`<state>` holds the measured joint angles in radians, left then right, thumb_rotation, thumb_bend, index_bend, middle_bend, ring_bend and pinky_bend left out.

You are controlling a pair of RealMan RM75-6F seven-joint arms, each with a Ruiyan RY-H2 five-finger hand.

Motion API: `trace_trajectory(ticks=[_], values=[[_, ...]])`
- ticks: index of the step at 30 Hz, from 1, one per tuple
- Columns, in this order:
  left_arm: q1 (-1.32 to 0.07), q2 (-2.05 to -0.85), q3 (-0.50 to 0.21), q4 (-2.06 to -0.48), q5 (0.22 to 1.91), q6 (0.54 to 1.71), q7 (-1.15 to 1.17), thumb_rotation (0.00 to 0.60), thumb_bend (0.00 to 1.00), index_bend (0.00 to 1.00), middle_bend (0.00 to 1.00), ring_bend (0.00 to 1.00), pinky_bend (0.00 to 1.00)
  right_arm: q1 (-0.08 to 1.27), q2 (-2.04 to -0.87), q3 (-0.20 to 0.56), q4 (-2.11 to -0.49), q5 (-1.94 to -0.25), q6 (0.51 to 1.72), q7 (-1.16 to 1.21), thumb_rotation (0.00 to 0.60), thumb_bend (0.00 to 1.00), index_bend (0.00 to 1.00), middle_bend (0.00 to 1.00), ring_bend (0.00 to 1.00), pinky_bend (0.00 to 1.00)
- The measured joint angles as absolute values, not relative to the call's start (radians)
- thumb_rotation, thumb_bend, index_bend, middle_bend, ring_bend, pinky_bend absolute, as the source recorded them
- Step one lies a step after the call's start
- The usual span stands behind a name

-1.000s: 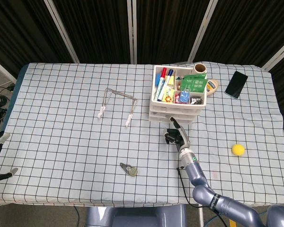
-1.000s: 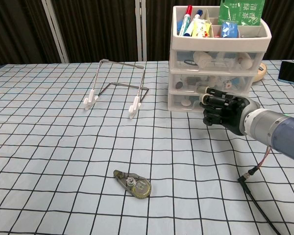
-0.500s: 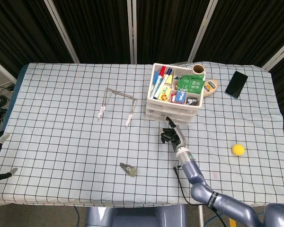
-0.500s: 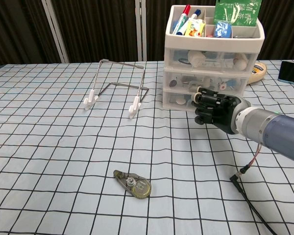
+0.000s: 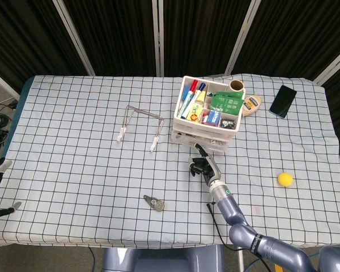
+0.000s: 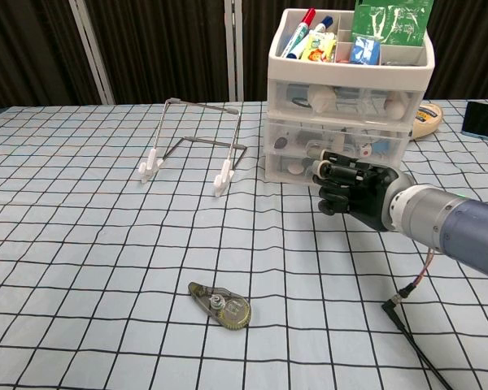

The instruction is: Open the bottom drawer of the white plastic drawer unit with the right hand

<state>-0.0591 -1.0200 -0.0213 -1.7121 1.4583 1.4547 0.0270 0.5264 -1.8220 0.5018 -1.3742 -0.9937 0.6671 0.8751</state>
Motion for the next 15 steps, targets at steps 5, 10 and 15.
trace_trajectory(ticks=[5, 10, 15], values=[[-0.059, -1.02, -0.02, -1.714, 1.459, 1.453, 0.03, 0.6, 0.08, 0.0, 0.0, 0.0, 0.0, 0.503, -1.811, 0.477, -1.407, -1.024, 0.67, 0.892, 0.6, 0.51, 0.2, 0.9, 0.93, 0.8], [-0.059, -1.019, -0.018, -1.716, 1.461, 1.452, 0.032, 0.6, 0.08, 0.0, 0.0, 0.0, 0.0, 0.48, -1.799, 0.451, -1.432, -1.063, 0.676, 0.914, 0.6, 0.51, 0.2, 0.9, 0.93, 0.8], [-0.056, -1.017, -0.016, -1.719, 1.469, 1.461, 0.032, 0.6, 0.08, 0.0, 0.0, 0.0, 0.0, 0.458, -1.787, 0.417, -1.458, -1.105, 0.688, 0.926, 0.6, 0.51, 0.2, 0.9, 0.93, 0.8]])
